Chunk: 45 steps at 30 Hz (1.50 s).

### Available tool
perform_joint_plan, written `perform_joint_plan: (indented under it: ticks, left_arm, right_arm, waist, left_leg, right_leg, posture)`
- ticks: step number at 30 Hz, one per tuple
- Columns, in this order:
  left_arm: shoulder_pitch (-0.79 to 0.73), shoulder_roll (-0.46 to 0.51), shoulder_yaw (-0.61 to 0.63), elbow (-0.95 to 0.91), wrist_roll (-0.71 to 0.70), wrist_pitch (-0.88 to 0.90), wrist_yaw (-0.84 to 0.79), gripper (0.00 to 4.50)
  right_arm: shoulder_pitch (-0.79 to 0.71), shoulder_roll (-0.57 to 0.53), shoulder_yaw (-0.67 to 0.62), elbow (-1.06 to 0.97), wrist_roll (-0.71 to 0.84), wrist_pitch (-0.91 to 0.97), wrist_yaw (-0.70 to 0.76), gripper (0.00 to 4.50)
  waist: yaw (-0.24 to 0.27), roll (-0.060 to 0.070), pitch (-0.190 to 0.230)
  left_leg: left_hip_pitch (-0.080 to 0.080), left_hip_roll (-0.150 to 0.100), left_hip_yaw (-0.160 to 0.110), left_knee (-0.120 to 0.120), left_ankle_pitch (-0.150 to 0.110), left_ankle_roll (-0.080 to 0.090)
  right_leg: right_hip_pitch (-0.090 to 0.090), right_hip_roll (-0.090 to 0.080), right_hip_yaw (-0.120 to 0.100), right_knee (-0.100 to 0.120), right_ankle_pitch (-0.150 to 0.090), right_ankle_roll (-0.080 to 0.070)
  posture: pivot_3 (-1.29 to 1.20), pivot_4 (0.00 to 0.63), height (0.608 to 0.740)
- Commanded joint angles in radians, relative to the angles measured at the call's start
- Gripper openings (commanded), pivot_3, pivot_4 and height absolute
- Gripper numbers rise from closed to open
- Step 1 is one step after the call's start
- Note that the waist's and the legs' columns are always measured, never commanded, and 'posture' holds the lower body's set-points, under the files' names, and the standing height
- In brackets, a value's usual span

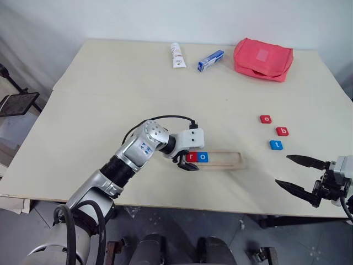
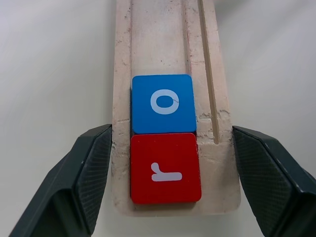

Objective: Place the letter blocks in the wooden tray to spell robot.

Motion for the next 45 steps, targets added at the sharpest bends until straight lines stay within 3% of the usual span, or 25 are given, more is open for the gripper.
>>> perform_joint_plan:
  ticks: [1,23,26,29,37,41,45]
  left_arm:
    - [-0.038,-0.025,-0.001,0.032,0.034,-0.054,0.010,3.41]
    - [0.023,-0.063,-0.001,-0.085,0.057,0.069,-0.012,3.41]
    - [0.026,-0.064,0.003,-0.090,0.055,0.068,-0.003,4.43]
    - [0.024,-0.055,0.020,-0.085,0.053,0.065,0.011,4.47]
    - [0.031,-0.003,0.191,-0.126,-0.073,0.056,-0.009,4.47]
    - [0.053,0.008,0.410,-0.071,-0.235,-0.089,-0.023,4.47]
    - [0.083,0.041,0.476,-0.076,-0.300,-0.141,-0.062,4.47]
  right_arm:
    - [0.019,-0.004,-0.053,-0.041,0.012,-0.022,-0.018,4.50]
    - [0.036,0.002,-0.047,-0.057,0.014,-0.027,-0.065,4.50]
    - [0.032,0.002,-0.042,-0.062,0.012,-0.023,-0.072,4.50]
    - [0.036,0.001,-0.046,-0.070,0.013,-0.019,-0.076,4.50]
    - [0.089,0.012,-0.083,-0.121,0.030,0.009,-0.128,4.50]
    - [0.116,0.058,-0.105,-0.207,0.056,0.074,-0.235,4.50]
    - [0.133,0.083,-0.106,-0.259,0.064,0.108,-0.287,4.50]
  waist:
    - [0.000,0.000,0.000]
    - [-0.001,0.000,0.000]
    - [-0.001,0.000,0.000]
    - [-0.001,0.000,0.000]
    - [-0.002,0.000,0.000]
    - [-0.003,0.000,0.000]
    - [-0.004,0.000,0.000]
  left_leg:
    - [0.000,0.000,0.000,0.000,0.000,0.000]
    - [0.000,0.000,0.000,0.000,0.000,0.000]
    - [0.000,0.000,0.000,0.000,0.000,0.000]
    - [0.000,0.000,0.000,0.000,0.000,0.000]
    - [0.000,0.000,0.000,0.000,0.000,0.000]
    - [0.000,0.000,-0.001,0.000,0.000,0.000]
    - [0.001,0.000,-0.001,0.000,0.000,0.000]
  right_leg:
    - [0.000,0.000,0.000,0.000,0.000,0.000]
    - [0.000,0.000,0.000,0.000,0.000,0.000]
    - [0.000,0.000,0.000,0.000,0.000,0.000]
    - [0.000,0.000,0.000,0.000,0.000,0.000]
    - [0.000,-0.001,0.000,0.000,0.000,0.000]
    - [0.000,-0.001,0.001,0.001,0.000,0.000]
    - [0.000,-0.001,0.000,0.001,0.000,0.000]
  posture:
    - [0.00,0.150,0.740]
    - [0.00,0.150,0.740]
    - [0.00,0.150,0.740]
    - [0.00,0.150,0.740]
    - [0.00,0.150,0.740]
    - [0.00,0.150,0.740]
    - [0.00,0.150,0.740]
